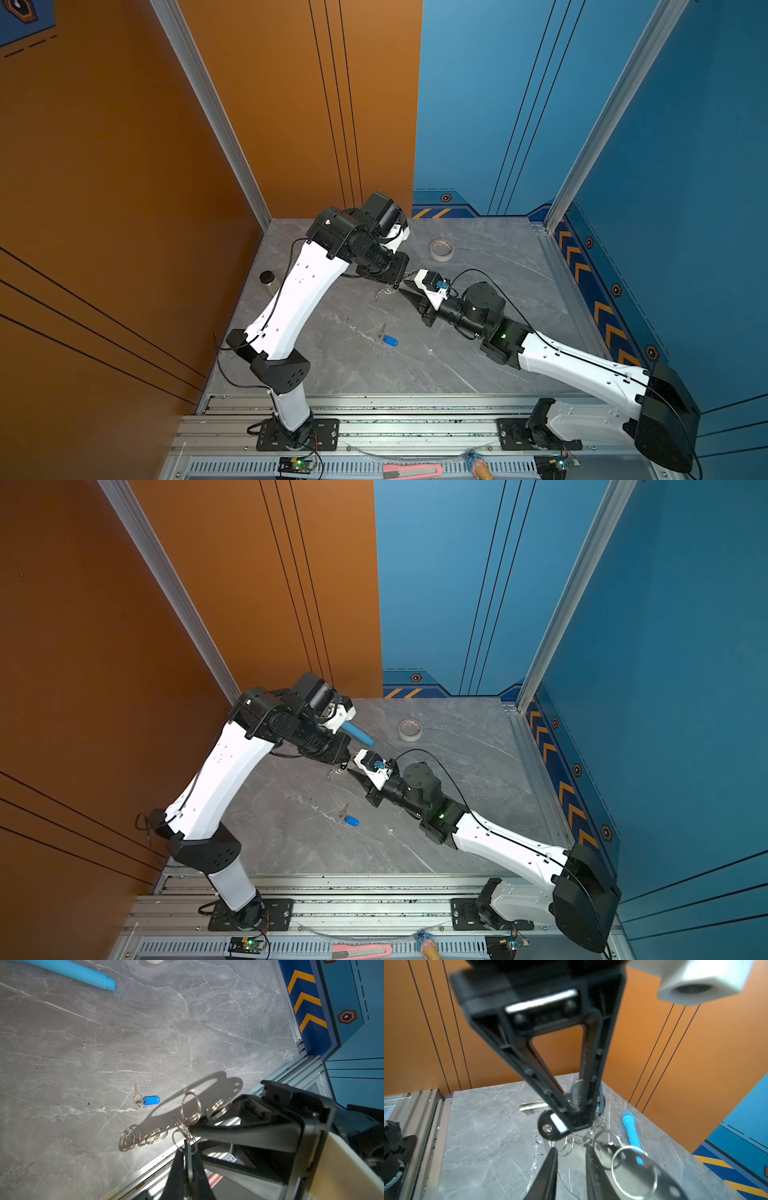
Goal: Remove the keys from the keyring
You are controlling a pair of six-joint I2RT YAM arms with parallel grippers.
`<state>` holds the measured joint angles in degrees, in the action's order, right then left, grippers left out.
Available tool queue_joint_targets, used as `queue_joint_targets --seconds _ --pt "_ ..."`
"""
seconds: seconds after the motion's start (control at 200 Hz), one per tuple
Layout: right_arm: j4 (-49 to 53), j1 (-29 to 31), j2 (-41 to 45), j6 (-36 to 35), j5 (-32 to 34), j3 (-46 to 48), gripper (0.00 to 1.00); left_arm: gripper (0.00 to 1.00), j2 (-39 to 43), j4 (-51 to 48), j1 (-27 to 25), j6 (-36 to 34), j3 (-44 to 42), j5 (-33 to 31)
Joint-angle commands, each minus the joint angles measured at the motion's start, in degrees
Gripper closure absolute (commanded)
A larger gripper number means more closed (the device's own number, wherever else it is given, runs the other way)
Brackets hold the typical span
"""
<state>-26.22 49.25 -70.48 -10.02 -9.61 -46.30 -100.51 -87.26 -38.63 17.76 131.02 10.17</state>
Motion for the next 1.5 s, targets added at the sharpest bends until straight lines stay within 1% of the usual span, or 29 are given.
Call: queue_joint_targets --seconds 0.0,0.1,0.225,0.365,0.536,0.666,0.756,0.886,0.966,1.061,1.331,1.362,1.497 --pt "1.0 -0.4 -1.2 1.4 1.8 -3.0 0.74 1.00 2.2 -0.9 0.4 -1.2 -0.5 0.9" --pt "0.2 -0.8 -1.9 1.5 1.2 -3.2 0.74 1.00 2.6 -0.9 0.3 -1.2 -0.8 0.6" --pt "-3.2 -0.9 -2.1 1.7 -2.4 -3.0 0.75 1.00 2.8 -0.9 0.5 -1.2 -1.0 0.4" --pt "-7.1 -0.8 -1.5 2.3 -4.6 -1.6 0.74 1.00 2.9 -0.9 0.7 -1.4 -1.0 0.2" --pt "-8.4 -0.8 -0.6 3.6 -5.9 -1.1 0.71 1.00 3.6 -0.9 0.8 -1.3 -1.9 0.2" --pt "-6.6 -0.7 -1.3 4.0 -6.8 -2.7 0.71 1.00 4.0 -0.9 0.6 -1.0 -2.1 0.2" --pt "-3.5 -0.7 -2.3 3.4 -5.8 -4.2 0.73 1.00 4.2 -0.8 0.4 -0.8 -2.0 0.4" --pt "-0.8 -0.7 -3.2 2.6 -2.5 -6.0 0.78 1.00 4.7 -0.8 0.0 -0.6 -2.3 0.5" --pt "-2.1 -0.9 -3.9 3.0 -2.6 -6.2 0.79 1.00 4.9 -0.8 -0.1 -0.5 -2.4 0.5" --pt "-1.5 -0.9 -4.4 2.6 -3.1 -7.0 0.79 1.00 4.8 -0.8 -0.1 -0.6 -2.5 0.5" --pt "0.9 -0.9 -4.7 2.4 -1.8 -8.0 0.79 1.00 4.4 -0.8 -0.2 -0.6 -2.2 0.8" --pt "1.2 -0.9 -4.7 2.4 -1.9 -8.2 0.80 1.00 4.4 -0.8 -0.1 -0.6 -2.1 0.8" --pt "1.6 -1.2 -4.8 2.4 -2.1 -8.3 0.90 1.00 4.3 -0.9 0.0 -0.7 -1.6 0.7"
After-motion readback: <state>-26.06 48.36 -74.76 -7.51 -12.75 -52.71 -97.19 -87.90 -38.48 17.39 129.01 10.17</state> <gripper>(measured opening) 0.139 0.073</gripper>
